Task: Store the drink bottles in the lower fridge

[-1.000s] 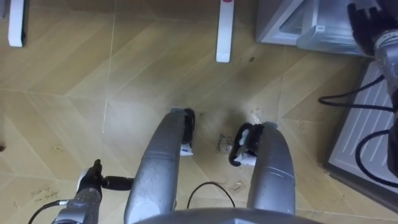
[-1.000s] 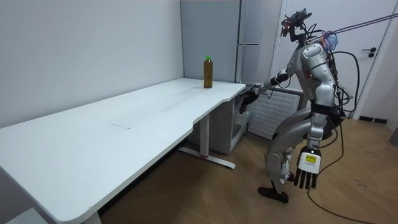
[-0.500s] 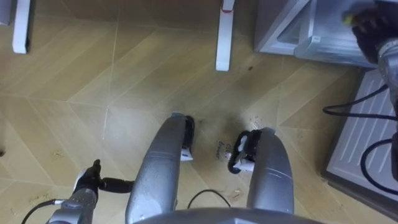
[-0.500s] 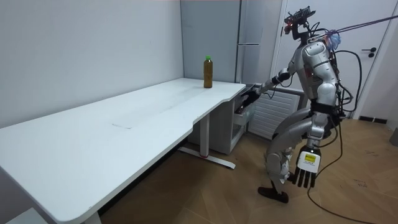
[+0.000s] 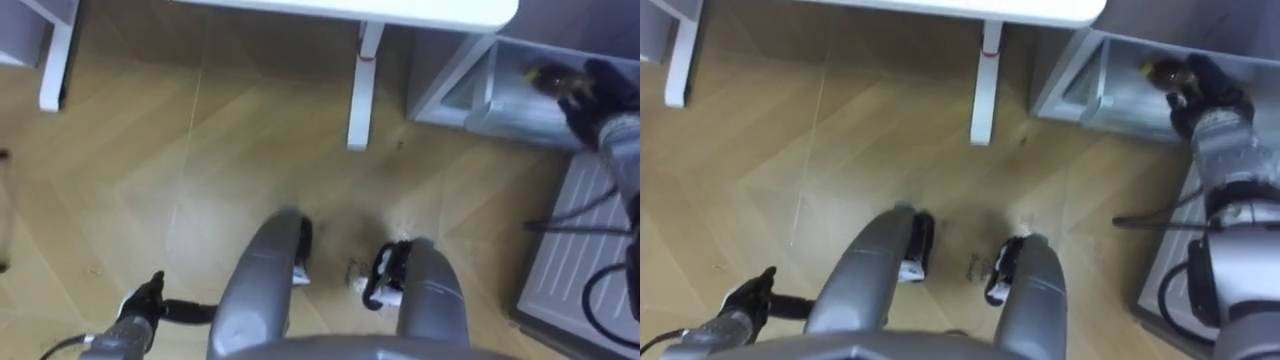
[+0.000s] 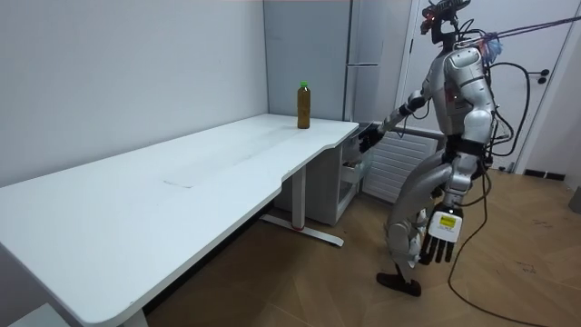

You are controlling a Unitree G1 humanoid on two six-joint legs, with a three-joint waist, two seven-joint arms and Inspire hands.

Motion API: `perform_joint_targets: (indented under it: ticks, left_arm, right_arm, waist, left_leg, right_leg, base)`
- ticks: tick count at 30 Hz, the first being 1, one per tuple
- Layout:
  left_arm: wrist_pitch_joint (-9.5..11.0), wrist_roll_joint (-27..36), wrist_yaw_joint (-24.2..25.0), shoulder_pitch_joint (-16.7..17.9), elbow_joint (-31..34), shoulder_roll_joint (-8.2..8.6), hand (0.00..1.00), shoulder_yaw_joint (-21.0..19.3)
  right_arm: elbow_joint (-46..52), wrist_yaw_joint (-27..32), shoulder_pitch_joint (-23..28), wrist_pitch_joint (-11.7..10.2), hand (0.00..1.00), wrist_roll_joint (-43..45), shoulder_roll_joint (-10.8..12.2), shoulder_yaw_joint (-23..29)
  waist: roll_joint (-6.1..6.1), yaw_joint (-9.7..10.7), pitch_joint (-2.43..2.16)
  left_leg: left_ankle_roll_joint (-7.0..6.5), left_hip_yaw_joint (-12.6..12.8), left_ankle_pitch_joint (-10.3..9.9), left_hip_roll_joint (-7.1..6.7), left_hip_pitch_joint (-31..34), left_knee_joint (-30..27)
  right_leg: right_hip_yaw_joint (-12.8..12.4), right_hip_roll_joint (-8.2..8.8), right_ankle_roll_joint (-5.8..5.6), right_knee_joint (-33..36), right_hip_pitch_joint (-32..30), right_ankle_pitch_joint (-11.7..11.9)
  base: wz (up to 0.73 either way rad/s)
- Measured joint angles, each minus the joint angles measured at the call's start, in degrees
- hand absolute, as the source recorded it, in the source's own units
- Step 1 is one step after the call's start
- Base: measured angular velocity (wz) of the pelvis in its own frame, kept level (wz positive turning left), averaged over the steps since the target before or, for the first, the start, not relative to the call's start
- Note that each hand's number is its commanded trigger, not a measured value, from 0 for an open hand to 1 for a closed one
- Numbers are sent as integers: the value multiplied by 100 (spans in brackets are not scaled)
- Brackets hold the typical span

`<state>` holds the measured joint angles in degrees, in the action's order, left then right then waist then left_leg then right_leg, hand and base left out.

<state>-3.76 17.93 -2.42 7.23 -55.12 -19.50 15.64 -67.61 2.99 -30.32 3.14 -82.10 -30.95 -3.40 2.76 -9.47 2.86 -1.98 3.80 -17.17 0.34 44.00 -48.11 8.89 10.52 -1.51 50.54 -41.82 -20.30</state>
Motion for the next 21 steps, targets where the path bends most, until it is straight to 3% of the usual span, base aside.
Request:
perform_joint_targets:
  ticks: [4, 7, 12, 15, 16, 20, 21]
  left_arm:
    - [-10, -49, 236, -27, -54, 11, 0, -41]
    - [-18, -334, 422, -21, -84, 57, 0, -302]
    - [-8, -350, 519, -13, -175, 69, 0, -516]
    - [-1, -371, 522, -4, -217, 77, 0, -596]
    - [0, -371, 508, 12, -235, 100, 0, -668]
    - [7, -400, 509, 80, -240, 166, 0, -752]
    - [10, -401, 509, 106, -235, 208, 0, -833]
  right_arm:
    - [-370, -371, 36, 72, 0, 204, 10, -1]
    - [-666, -701, 102, 78, 0, 615, 19, -1]
    - [-665, -1151, 550, 78, 0, 629, 37, 15]
    - [-667, -1315, 852, 75, 0, 619, 173, 50]
    - [-664, -1396, 940, 75, 0, 640, 254, 53]
    - [-618, -1691, 1518, 70, 0, 1008, 541, 60]
    - [-613, -1742, 1601, 73, 0, 1102, 581, 60]
  waist:
    - [-1, 103, 1]
    - [-9, 121, 3]
    - [-74, 153, -29]
    - [-100, 195, -48]
    - [-97, 198, -61]
    - [-96, 304, -214]
    - [-102, 315, -220]
  left_leg:
    - [8, 0, 10, -21, -405, 286]
    - [50, -39, 47, 4, -780, 578]
    - [80, -139, 43, 18, -1255, 885]
    - [90, -148, 49, 41, -1641, 1146]
    - [103, -139, 57, 49, -1819, 1285]
    - [124, -152, 132, 32, -2479, 1828]
    - [131, -145, 137, 35, -2597, 1908]
  right_leg:
    - [17, -19, -8, -261, 390, 12]
    - [76, -84, 8, -585, 785, 62]
    - [270, -123, 18, -1005, 1368, 102]
    - [335, -183, -14, -1350, 1814, 140]
    - [336, -211, -19, -1509, 1983, 180]
    - [428, -276, -70, -2143, 2694, 308]
    - [433, -290, -75, -2250, 2810, 337]
  base:
    - [0]
    - [1]
    - [8]
    - [5]
    - [-5]
    - [4]
    - [-8]
